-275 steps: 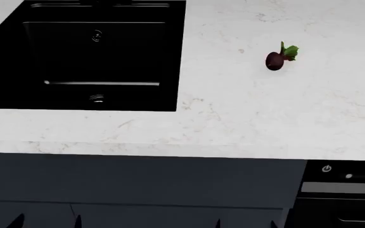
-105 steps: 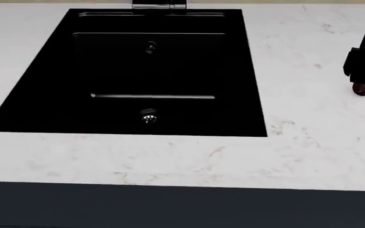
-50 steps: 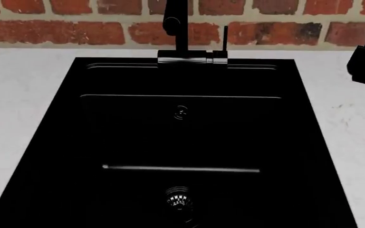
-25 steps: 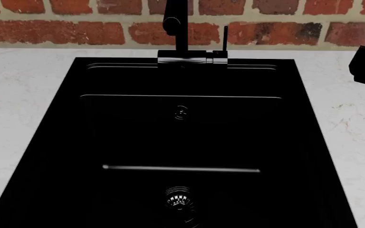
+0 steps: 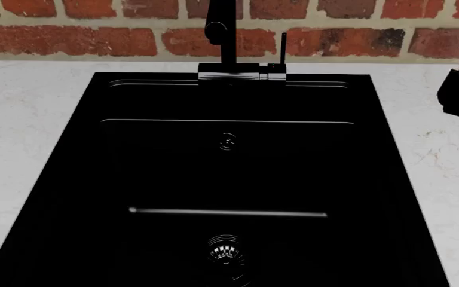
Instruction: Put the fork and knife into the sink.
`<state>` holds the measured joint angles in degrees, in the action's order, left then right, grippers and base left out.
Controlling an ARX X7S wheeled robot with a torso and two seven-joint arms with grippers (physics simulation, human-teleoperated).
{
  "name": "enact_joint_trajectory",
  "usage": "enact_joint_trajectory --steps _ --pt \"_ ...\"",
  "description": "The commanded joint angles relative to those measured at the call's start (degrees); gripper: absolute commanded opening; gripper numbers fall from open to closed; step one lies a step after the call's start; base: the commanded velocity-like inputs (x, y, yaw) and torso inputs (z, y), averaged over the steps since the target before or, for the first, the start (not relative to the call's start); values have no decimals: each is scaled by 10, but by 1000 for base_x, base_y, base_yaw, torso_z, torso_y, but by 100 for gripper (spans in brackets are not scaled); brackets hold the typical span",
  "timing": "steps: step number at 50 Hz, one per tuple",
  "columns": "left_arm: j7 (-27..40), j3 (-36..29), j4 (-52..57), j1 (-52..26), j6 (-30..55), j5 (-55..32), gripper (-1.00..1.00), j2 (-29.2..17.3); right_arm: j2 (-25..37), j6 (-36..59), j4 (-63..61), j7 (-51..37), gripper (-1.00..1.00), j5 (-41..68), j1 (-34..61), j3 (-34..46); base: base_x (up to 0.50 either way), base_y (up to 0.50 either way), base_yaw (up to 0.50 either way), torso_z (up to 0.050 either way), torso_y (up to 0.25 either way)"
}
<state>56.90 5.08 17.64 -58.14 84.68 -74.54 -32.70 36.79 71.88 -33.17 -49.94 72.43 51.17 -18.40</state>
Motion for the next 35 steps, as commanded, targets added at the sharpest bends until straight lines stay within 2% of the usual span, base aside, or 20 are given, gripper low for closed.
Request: enact_joint_trajectory --steps 1,5,16,25,35 --pt "216 70 -10 73 36 -173 100 -10 -3 -18 0 13 100 -15 -26 0 0 0 0 0 0" --pt "249 73 -17 100 19 -200 100 -18 -6 -27 -3 19 100 -20 -41 -5 0 0 0 0 0" --pt "250 69 -14 147 -2 -205 100 -31 -1 -57 -1 52 100 -47 -80 -14 0 0 0 0 0" --pt "204 72 -21 172 -20 -158 100 -51 -8 -57 -4 41 100 -42 -80 -11 0 0 0 0 0" --pt "209 64 -42 201 -33 -143 100 -56 -10 -65 -3 43 100 -46 -91 -13 0 0 0 0 0"
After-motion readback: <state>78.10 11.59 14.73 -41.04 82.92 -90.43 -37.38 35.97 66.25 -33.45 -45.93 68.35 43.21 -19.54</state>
